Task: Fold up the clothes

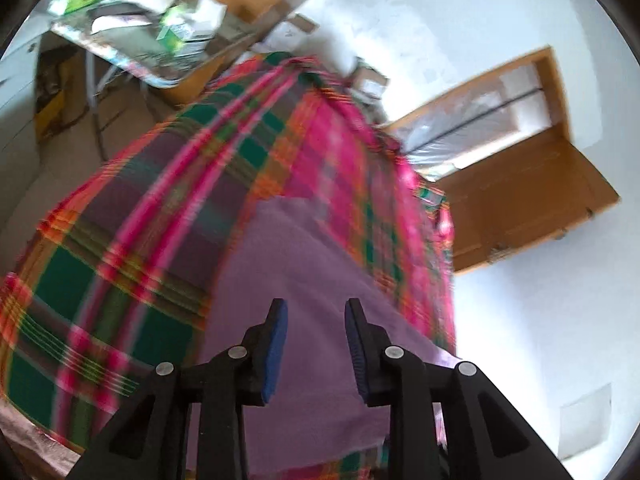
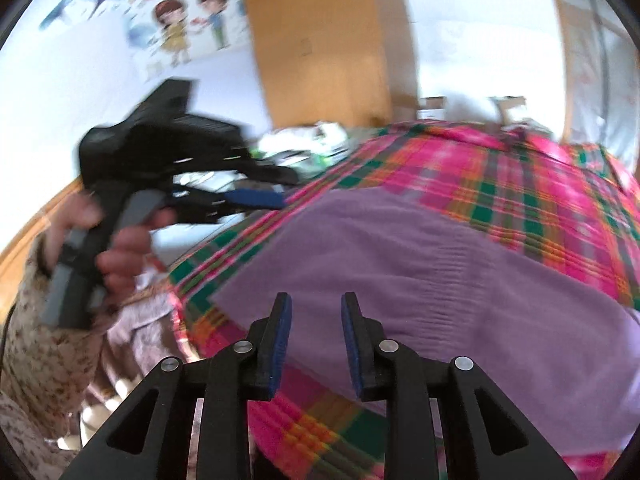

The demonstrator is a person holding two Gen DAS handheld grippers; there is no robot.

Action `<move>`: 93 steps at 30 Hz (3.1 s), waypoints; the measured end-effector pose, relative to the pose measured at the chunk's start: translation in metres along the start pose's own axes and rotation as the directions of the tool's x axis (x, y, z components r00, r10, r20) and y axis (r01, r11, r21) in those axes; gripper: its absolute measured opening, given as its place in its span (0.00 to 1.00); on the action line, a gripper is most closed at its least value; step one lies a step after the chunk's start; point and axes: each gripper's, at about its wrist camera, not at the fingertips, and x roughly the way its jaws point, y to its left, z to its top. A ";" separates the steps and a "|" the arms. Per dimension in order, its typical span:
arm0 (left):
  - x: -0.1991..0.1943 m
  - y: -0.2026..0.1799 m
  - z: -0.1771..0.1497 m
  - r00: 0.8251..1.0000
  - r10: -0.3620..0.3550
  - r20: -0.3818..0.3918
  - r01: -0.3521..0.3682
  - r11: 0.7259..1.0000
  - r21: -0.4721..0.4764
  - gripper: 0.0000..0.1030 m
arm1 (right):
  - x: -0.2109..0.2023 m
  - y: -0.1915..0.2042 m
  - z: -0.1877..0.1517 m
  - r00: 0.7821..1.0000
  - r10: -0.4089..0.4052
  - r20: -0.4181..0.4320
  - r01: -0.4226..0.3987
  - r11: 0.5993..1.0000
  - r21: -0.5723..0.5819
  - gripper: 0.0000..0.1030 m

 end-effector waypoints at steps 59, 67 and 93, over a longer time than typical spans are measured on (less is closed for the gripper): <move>0.216 -0.180 -0.113 0.885 0.057 -0.462 0.151 0.904 0.401 0.31 | -0.134 -0.412 -0.070 0.784 -0.571 -0.244 0.620 0.706 0.342 0.23; 0.219 -0.177 -0.111 0.882 0.043 -0.470 0.156 0.913 0.378 0.31 | -0.139 -0.407 -0.069 0.736 -0.629 -0.251 0.675 0.654 0.342 0.05; 0.220 -0.179 -0.116 0.884 0.043 -0.465 0.150 0.917 0.370 0.31 | -0.205 -0.396 -0.092 0.737 -0.640 -0.217 0.645 0.572 0.506 0.25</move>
